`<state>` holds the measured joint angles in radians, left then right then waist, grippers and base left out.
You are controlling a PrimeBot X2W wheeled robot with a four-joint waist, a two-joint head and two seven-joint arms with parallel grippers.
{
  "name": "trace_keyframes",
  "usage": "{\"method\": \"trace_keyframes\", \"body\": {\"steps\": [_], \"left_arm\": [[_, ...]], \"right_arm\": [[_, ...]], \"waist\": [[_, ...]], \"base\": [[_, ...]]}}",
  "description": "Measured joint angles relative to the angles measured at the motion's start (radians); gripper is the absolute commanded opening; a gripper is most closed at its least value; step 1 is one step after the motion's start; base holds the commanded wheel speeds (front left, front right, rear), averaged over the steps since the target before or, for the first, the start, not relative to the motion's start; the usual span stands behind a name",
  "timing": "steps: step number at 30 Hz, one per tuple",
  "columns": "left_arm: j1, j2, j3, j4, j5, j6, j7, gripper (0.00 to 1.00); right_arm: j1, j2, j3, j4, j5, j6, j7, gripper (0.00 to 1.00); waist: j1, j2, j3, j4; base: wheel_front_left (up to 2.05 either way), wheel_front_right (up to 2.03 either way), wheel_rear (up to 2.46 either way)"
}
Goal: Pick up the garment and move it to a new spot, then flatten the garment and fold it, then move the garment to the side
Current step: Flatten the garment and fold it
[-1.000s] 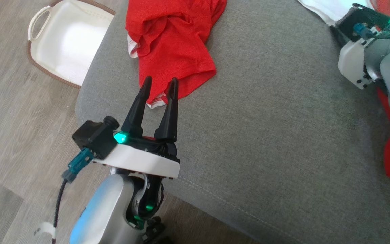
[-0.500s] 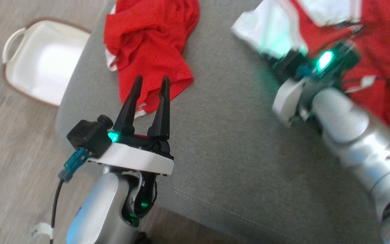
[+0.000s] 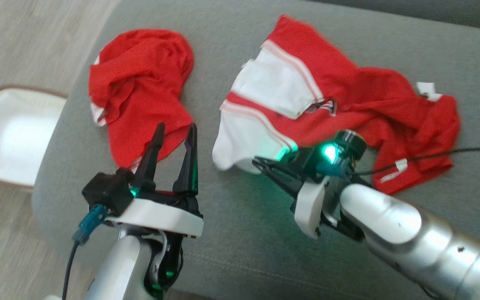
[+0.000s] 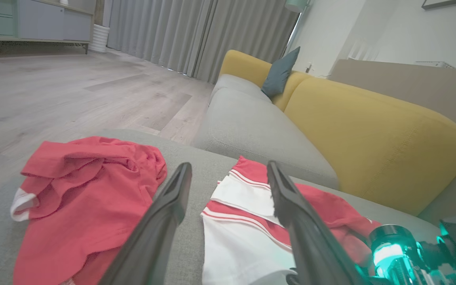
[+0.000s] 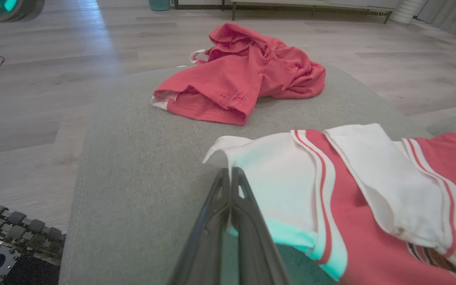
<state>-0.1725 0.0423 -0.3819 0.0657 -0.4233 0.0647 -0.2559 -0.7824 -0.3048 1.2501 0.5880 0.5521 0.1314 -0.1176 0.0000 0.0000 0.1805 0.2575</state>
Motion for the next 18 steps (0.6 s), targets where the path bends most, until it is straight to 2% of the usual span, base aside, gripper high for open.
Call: {"method": "trace_keyframes", "body": {"steps": [6, 7, 9, 14, 18], "left_arm": [[0.026, 0.001, 0.010, -0.002, 0.010, 0.000, 0.000, 1.00], [0.029, 0.001, 0.011, -0.002, 0.010, 0.000, 0.000, 1.00], [0.030, 0.001, 0.012, -0.002, 0.014, 0.000, 0.000, 1.00], [0.036, 0.001, 0.024, -0.002, 0.033, -0.004, 0.000, 1.00], [0.058, 0.001, 0.036, -0.001, 0.037, -0.007, 0.000, 1.00]], "right_arm": [[0.090, -0.042, -0.010, -0.086, 0.007, 0.000, 0.040, 0.00], [0.102, -0.041, -0.029, -0.086, -0.007, 0.000, 0.038, 1.00], [0.113, -0.037, -0.053, -0.086, -0.017, 0.000, 0.037, 1.00], [0.169, 0.016, -0.199, -0.075, -0.083, 0.000, 0.011, 1.00], [0.243, 0.048, -0.379, -0.067, -0.165, 0.000, -0.002, 1.00]], "waist": [[0.0000, 0.0000, -0.045, -0.065], [0.0000, 0.0000, -0.048, -0.075], [0.0000, 0.0000, -0.052, -0.086], [0.0000, 0.0000, -0.071, -0.130], [0.0000, 0.0000, -0.094, -0.159]], "base": [[0.00, 0.00, 0.00], [0.00, 0.00, 0.00], [0.00, 0.00, 0.00], [0.00, 0.00, 0.00], [0.00, 0.00, 0.00]]}}
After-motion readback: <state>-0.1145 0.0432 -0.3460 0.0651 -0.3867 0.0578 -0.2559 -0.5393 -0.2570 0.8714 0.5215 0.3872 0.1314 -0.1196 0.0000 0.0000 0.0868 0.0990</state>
